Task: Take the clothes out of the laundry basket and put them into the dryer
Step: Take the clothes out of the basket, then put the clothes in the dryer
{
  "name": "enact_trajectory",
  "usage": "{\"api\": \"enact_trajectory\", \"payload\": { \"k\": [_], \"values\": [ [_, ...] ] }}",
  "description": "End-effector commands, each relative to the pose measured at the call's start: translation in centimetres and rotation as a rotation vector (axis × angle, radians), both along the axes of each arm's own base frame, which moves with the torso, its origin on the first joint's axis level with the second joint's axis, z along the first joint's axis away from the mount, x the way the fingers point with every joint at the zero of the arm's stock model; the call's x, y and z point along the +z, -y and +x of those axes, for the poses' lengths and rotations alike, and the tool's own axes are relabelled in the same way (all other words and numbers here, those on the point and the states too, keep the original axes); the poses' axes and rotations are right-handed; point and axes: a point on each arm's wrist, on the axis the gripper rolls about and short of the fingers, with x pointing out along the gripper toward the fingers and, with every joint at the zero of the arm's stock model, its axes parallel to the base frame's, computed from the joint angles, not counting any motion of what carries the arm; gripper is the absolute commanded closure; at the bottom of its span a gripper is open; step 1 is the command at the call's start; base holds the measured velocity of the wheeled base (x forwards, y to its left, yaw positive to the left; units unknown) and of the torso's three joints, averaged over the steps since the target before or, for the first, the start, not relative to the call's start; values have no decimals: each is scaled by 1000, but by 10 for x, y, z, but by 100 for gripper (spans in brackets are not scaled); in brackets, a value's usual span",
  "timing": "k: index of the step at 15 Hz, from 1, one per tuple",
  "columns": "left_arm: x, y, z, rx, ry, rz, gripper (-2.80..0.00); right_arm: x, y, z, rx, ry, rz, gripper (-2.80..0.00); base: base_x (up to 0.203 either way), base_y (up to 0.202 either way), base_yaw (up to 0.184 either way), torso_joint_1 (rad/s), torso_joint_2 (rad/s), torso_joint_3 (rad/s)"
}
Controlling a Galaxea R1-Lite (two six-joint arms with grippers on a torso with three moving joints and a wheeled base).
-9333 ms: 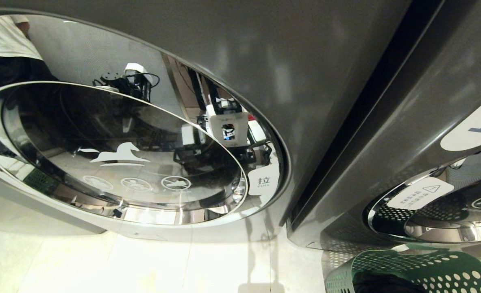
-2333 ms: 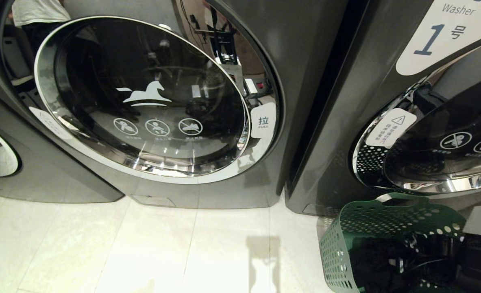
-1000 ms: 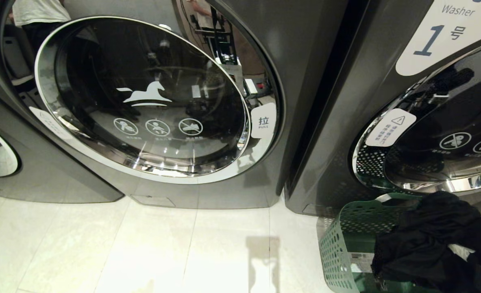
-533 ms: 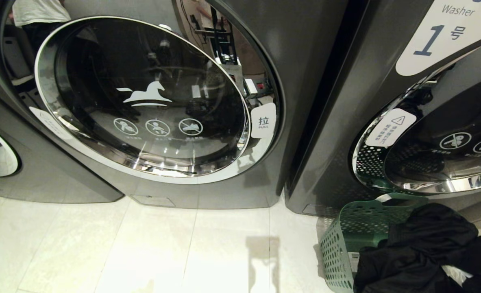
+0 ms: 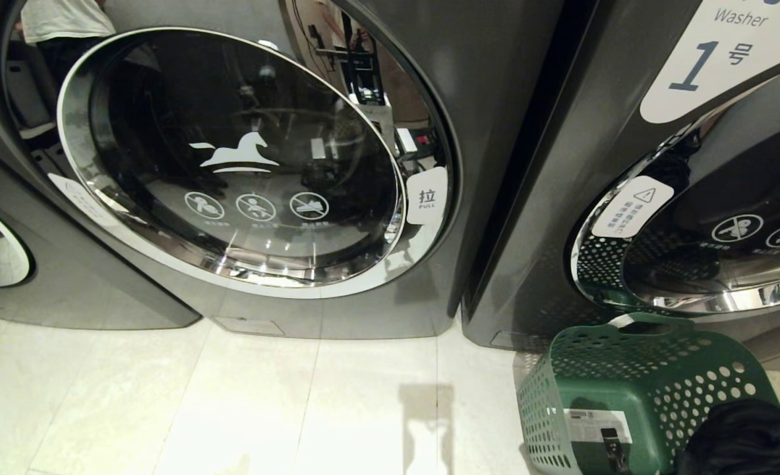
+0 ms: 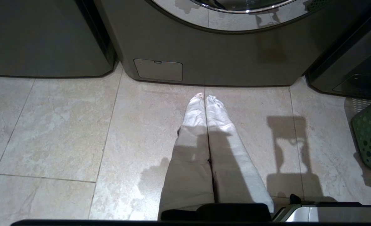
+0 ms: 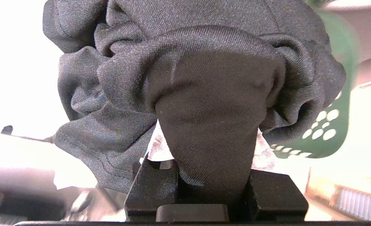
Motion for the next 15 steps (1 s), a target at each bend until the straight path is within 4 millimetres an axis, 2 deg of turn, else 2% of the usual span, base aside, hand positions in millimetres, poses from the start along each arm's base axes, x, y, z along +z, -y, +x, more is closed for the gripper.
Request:
{"api": "enact_trajectory", "payload": {
  "k": [1, 9, 15],
  "values": [
    [0, 0, 0, 0, 0, 0, 0, -4, 0, -11, -14, 122, 0, 0, 0, 0, 0, 0, 0, 0],
    [0, 0, 0, 0, 0, 0, 0, -6, 0, -22, -17, 273, 2, 0, 0, 0, 0, 0, 0, 0],
    [0, 0, 0, 0, 0, 0, 0, -6, 0, -22, -11, 259, 0, 0, 0, 0, 0, 0, 0, 0]
  ]
}}
